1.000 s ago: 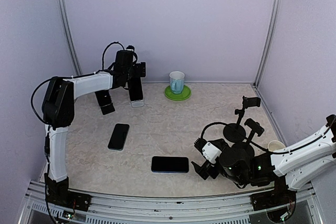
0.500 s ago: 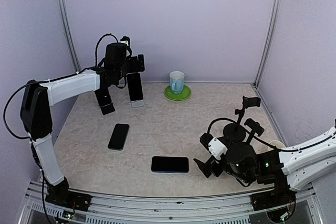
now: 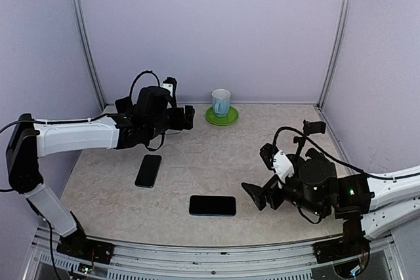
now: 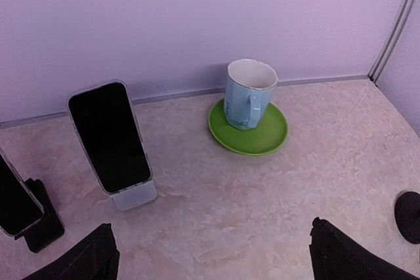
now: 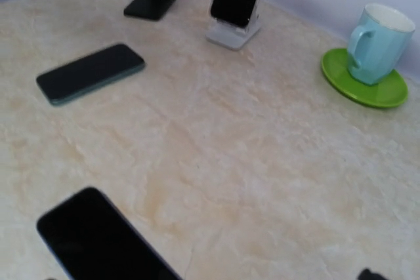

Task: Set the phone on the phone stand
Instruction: Pick up the phone stand at the center of the board, then place the phone stand at the center of the board, then pick up the phone from the center of the board.

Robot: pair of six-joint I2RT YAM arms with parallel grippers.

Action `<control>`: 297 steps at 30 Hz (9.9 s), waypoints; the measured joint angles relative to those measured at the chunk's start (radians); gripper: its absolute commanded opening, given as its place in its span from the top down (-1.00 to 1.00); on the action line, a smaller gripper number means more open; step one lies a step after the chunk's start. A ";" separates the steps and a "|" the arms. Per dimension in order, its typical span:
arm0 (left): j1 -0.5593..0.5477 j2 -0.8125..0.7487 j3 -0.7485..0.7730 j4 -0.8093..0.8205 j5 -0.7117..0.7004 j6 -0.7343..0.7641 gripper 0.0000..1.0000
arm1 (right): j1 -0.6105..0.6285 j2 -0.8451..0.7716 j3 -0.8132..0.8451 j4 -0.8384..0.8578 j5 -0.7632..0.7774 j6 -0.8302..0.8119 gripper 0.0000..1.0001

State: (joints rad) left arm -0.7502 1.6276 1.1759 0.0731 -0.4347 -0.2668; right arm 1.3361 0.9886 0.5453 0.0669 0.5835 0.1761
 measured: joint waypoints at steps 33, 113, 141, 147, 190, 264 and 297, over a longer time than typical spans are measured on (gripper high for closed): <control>-0.375 -0.282 -0.436 0.031 -0.128 -0.254 -0.98 | -0.280 -0.355 0.328 -0.483 0.151 0.154 -1.00; -0.426 -0.421 -0.607 -0.059 -0.229 -0.406 -0.97 | -1.265 -0.180 0.034 -0.147 -0.818 0.185 0.86; -0.422 -0.349 -0.562 -0.055 -0.248 -0.439 -0.98 | -1.128 -0.168 0.140 -0.197 -0.753 0.161 1.00; -0.422 -0.341 -0.541 -0.104 -0.291 -0.494 -0.98 | -0.887 -0.060 0.209 -0.190 -0.597 0.167 1.00; -0.423 -0.448 -0.612 -0.214 -0.368 -0.620 -0.97 | -0.427 0.526 0.560 -0.094 0.029 0.253 1.00; 0.145 -0.096 -0.530 -0.150 0.154 -0.198 -0.97 | -0.409 0.008 0.340 -0.309 -0.318 0.158 -1.00; 0.163 -0.024 -0.486 -0.153 0.187 -0.178 -0.85 | -0.409 0.008 0.319 -0.308 -0.326 0.158 -1.00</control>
State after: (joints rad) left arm -0.5877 1.6039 0.6895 -0.0795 -0.2474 -0.4446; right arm 0.9276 0.9966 0.8646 -0.2409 0.2577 0.3344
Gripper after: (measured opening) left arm 0.938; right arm 0.998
